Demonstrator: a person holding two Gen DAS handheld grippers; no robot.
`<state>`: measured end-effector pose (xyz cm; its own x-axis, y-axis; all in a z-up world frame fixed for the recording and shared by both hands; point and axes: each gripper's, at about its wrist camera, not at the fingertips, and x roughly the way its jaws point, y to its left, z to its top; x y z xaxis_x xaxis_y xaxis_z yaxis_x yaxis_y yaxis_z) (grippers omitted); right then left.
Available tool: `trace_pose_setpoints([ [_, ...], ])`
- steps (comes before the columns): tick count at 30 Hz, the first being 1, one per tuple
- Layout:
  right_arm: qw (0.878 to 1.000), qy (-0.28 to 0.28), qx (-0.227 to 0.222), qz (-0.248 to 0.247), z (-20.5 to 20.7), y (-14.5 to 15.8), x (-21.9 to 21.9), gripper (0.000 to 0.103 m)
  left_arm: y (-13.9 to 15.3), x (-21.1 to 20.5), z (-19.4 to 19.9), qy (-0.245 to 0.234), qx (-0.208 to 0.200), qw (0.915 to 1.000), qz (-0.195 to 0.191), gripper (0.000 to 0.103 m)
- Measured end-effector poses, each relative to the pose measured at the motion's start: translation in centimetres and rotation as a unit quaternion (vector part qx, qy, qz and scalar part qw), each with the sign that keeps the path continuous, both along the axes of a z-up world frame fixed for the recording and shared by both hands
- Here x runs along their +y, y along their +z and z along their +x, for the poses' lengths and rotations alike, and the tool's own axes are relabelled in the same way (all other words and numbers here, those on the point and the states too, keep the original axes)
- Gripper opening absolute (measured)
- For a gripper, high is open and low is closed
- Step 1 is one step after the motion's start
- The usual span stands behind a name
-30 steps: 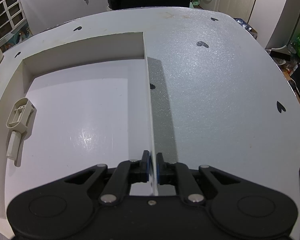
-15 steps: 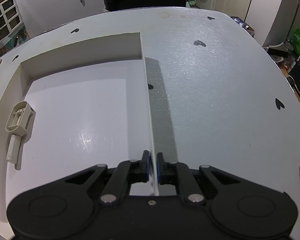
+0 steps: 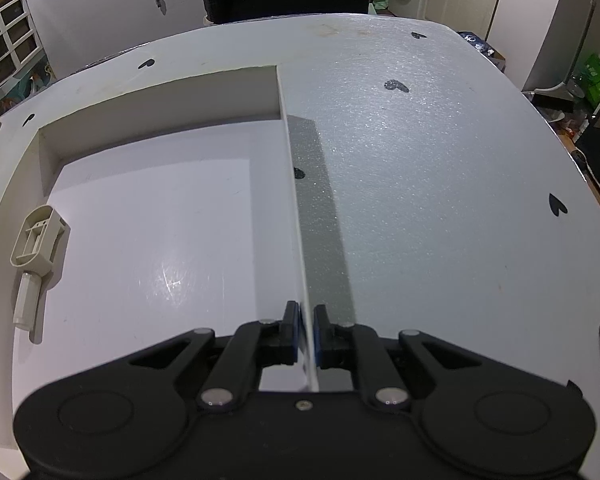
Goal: Organize rigid objects
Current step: 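Grasp the white suction-cup piece with the left tool, then carry the suction-cup piece into the tray and release it beside the holder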
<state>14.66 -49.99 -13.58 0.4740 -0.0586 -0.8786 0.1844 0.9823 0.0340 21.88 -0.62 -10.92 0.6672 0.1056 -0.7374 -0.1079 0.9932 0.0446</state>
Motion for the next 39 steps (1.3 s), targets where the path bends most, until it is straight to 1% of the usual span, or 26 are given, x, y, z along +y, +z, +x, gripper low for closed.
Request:
trace_pose_setpoints([
  [3,1.0,0.0,0.0,0.0,0.0,0.0,0.0,0.009,0.1,-0.4,-0.4,-0.005,0.004,1.0,-0.002,0.011],
  [9,1.0,0.002,-0.001,-0.001,0.0,0.0,0.0,0.009,1.2,-1.0,-1.4,0.006,0.0,0.9996,-0.026,0.01],
  [16,1.0,0.006,-0.003,-0.001,-0.1,0.0,0.0,0.009,4.3,-2.0,-2.9,0.003,-0.034,0.9976,-0.06,0.01],
  [21,1.0,0.007,-0.005,-0.001,-0.2,0.0,0.0,0.009,6.2,-4.2,-3.6,-0.028,-0.052,0.9932,-0.1,0.01],
  [24,1.0,0.007,-0.006,0.0,-0.3,0.0,-0.1,0.009,6.7,-6.4,-3.8,-0.06,-0.05,0.9882,-0.132,0.01],
  [27,1.0,0.007,-0.007,0.001,-0.3,0.0,-0.1,0.009,6.8,-9.2,-4.1,-0.103,-0.039,0.981,-0.159,0.01],
  [30,1.0,0.008,-0.007,0.001,-0.3,0.1,-0.1,0.009,6.5,-12.3,-4.2,-0.15,-0.023,0.9731,-0.173,0.01],
  [33,1.0,0.01,-0.008,0.001,-0.4,0.1,-0.2,0.009,6.3,-15.4,-4.1,-0.198,-0.009,0.9664,-0.163,0.01],
  [35,1.0,0.012,-0.008,0.002,-0.4,0.1,-0.2,0.009,6.1,-17.7,-4.3,-0.235,-0.005,0.962,-0.139,0.01],
  [39,1.0,0.013,-0.01,0.005,-0.4,0.1,-0.3,0.008,5.3,-21.7,-4.5,-0.303,0.0,0.9483,-0.096,0.01],
])
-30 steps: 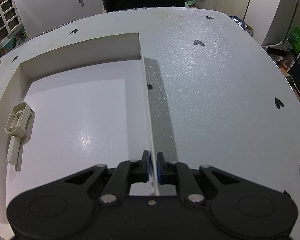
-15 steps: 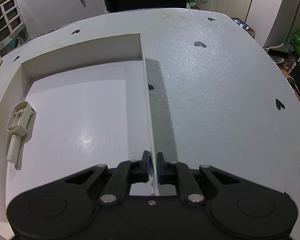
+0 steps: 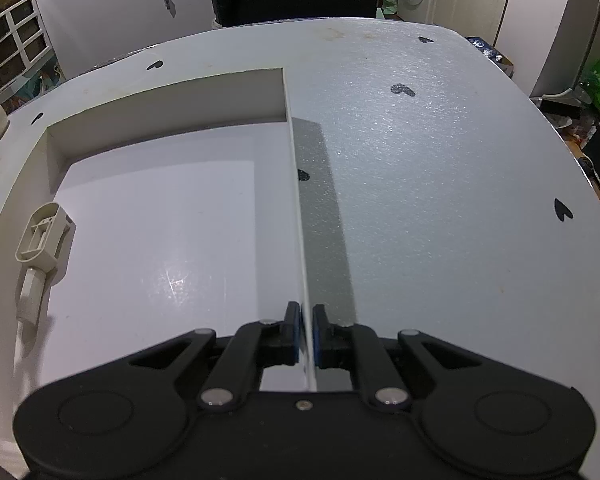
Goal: Organize rigid objects
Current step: 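Carry the suction-cup piece into the tray and release it beside the holder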
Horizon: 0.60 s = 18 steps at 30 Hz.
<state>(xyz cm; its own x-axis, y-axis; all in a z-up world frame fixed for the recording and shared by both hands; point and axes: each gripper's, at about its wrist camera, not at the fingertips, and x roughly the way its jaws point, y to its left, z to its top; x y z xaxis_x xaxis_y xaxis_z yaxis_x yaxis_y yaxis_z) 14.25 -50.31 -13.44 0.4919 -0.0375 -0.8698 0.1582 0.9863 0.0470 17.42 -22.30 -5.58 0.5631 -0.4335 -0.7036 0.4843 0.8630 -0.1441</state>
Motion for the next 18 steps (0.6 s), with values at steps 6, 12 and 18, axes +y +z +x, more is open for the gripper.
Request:
trace_pose_setpoints([
  [6,1.0,0.001,-0.002,0.004,-0.1,0.0,-0.2,0.008,-1.2,-5.5,1.2,-0.07,-0.072,0.9893,0.105,0.01],
  [12,1.0,0.002,-0.004,0.003,-0.1,-0.1,-0.2,0.008,-3.2,-9.7,4.1,-0.108,-0.153,0.9578,0.218,0.01],
  [18,1.0,0.001,-0.004,0.005,-0.1,-0.1,-0.3,0.008,-7.2,-13.2,4.3,-0.164,-0.196,0.9087,0.33,0.01],
])
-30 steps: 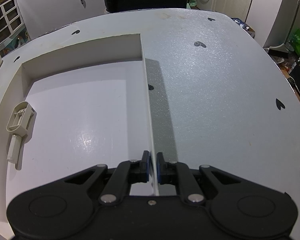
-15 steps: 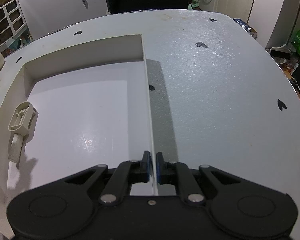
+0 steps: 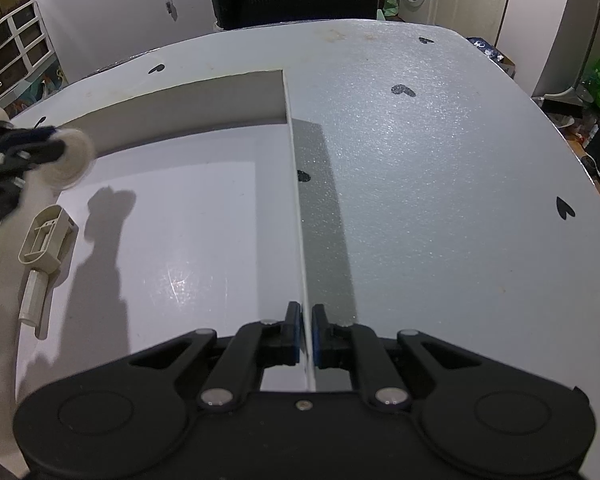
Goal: Organize rigid objects
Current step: 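Carry the suction-cup piece into the tray and release it beside the holder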
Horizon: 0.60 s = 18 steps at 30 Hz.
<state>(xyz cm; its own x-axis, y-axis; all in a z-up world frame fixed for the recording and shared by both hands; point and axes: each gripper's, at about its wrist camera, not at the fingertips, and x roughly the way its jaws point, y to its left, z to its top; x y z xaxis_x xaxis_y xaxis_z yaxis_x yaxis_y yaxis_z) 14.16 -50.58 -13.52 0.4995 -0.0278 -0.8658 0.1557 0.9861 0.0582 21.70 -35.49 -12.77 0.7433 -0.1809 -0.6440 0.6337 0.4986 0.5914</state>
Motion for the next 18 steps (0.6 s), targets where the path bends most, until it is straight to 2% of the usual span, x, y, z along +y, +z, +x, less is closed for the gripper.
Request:
trace_pose_setpoints([
  [3,1.0,0.001,0.0,-0.001,0.0,0.0,0.0,0.008,-1.1,-0.8,-1.3,-0.031,-0.007,0.9993,0.019,0.012],
  [4,1.0,0.0,0.0,-0.001,0.0,0.0,0.0,0.008,-1.1,-1.0,-1.4,-0.037,-0.002,0.9992,0.015,0.016],
  [9,1.0,0.0,0.0,0.0,0.0,0.0,0.1,0.008,-0.4,-0.8,-1.7,-0.031,0.097,0.9935,-0.051,0.02],
  [15,1.0,0.002,0.001,-0.002,0.0,0.0,0.1,0.008,0.1,0.2,-3.1,-0.009,0.151,0.9825,-0.108,0.027],
  [18,1.0,0.002,0.001,-0.002,0.0,0.0,0.1,0.008,0.7,0.8,-3.6,0.004,0.175,0.9753,-0.134,0.034],
])
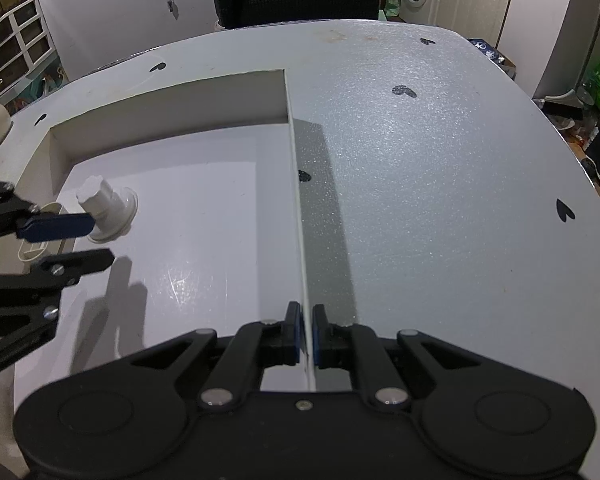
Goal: Organize rigid objects
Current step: 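Carry the suction-cup piece into the tray and release it beside the holder, then withdraw the left tool from the tray toward the flat wooden stick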
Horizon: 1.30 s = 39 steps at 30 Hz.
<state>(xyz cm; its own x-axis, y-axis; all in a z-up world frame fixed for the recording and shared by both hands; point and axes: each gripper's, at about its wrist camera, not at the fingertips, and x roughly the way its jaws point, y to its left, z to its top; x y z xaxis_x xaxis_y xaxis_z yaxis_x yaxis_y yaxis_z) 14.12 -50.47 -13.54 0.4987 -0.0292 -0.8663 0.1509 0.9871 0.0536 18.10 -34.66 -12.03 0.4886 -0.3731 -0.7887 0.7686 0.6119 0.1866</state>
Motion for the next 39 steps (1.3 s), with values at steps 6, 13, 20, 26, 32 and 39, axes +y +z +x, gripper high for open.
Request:
trace_pose_setpoints([
  [6,1.0,0.002,0.002,0.001,0.1,0.0,0.0,0.007,1.0,0.8,-1.1,0.014,0.02,0.9994,-0.023,0.053],
  [13,1.0,0.008,0.001,-0.005,0.1,-0.1,0.2,0.007,2.2,2.1,-2.6,0.033,0.02,0.9984,-0.04,0.076],
  [20,1.0,0.004,-0.003,-0.008,-0.1,-0.1,0.3,0.007,3.1,3.4,-4.2,0.054,0.018,0.9968,-0.056,0.096],
  [26,1.0,0.007,-0.006,-0.016,-0.2,-0.1,0.5,0.007,3.5,5.1,-5.2,0.084,0.019,0.9936,-0.073,0.103],
  [32,1.0,0.015,-0.004,-0.022,-0.2,0.0,0.7,0.007,3.9,6.9,-6.0,0.117,0.026,0.9877,-0.1,0.103],
  [39,1.0,0.017,0.001,-0.017,0.1,-0.1,0.5,0.006,4.5,9.8,-6.9,0.163,0.026,0.978,-0.128,0.103],
])
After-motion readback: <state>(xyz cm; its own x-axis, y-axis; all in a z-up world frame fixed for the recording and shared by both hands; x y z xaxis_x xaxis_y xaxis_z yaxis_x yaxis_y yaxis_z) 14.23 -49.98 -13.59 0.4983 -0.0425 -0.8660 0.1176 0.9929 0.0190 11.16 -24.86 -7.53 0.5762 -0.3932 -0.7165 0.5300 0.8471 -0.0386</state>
